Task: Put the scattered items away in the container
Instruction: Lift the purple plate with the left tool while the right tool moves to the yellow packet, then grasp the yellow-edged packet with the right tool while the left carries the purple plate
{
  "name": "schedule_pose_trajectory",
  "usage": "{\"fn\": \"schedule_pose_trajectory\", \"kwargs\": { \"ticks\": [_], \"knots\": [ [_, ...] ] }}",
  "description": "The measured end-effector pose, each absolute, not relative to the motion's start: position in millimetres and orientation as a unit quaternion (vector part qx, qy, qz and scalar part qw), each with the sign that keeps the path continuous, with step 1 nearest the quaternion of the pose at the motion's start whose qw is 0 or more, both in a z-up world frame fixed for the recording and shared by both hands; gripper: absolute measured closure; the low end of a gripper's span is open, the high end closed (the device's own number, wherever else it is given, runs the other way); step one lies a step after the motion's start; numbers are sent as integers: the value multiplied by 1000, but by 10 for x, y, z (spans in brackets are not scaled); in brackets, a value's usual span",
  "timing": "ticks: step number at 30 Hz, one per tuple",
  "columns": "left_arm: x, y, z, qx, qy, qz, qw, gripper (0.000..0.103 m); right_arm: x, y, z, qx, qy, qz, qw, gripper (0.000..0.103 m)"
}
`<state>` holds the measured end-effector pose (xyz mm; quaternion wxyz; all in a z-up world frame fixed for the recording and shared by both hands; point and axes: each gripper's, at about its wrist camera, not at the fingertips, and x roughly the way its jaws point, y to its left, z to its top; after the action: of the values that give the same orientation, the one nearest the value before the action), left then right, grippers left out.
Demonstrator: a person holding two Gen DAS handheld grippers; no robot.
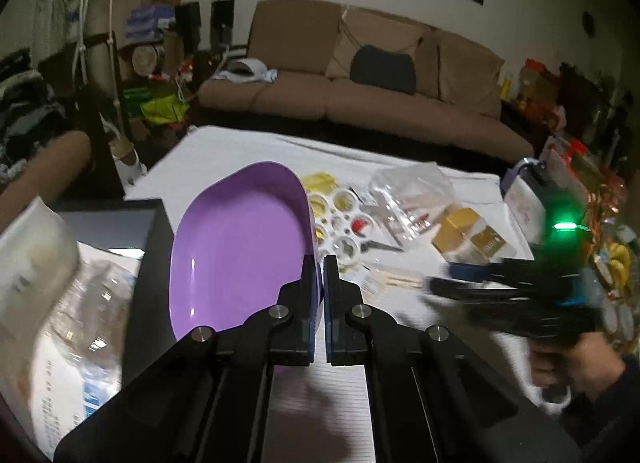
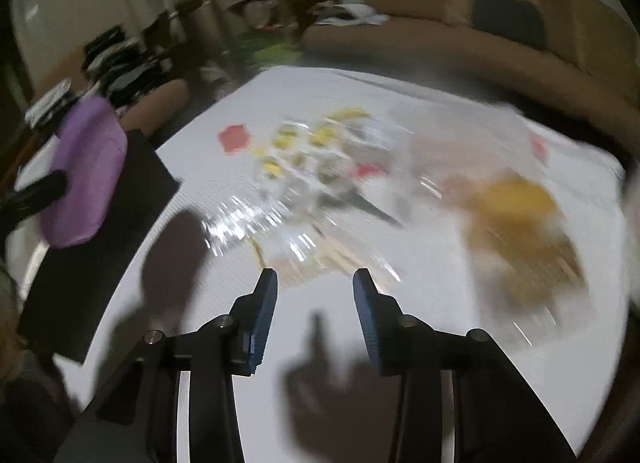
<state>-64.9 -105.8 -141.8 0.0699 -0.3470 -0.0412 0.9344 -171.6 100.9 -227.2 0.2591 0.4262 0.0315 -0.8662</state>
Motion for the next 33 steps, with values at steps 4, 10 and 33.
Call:
{"fn": "schedule_pose_trajectory", "kwargs": {
  "ticks": [4, 10, 33],
  "knots": [
    [-697, -1250, -1364, -345, -59, 935, 56, 100, -1982, 405, -2606, 433, 113, -861, 243, 25],
    [-725, -1454, -1239, -327, -68, 941, 42, 98, -2025, 244, -2973, 435, 156, -856, 231, 40],
    [-72, -2523, -461, -235, -109, 965, 34, 99, -1140, 1068, -1449, 343, -81, -905, 237, 101]
  ]
}}
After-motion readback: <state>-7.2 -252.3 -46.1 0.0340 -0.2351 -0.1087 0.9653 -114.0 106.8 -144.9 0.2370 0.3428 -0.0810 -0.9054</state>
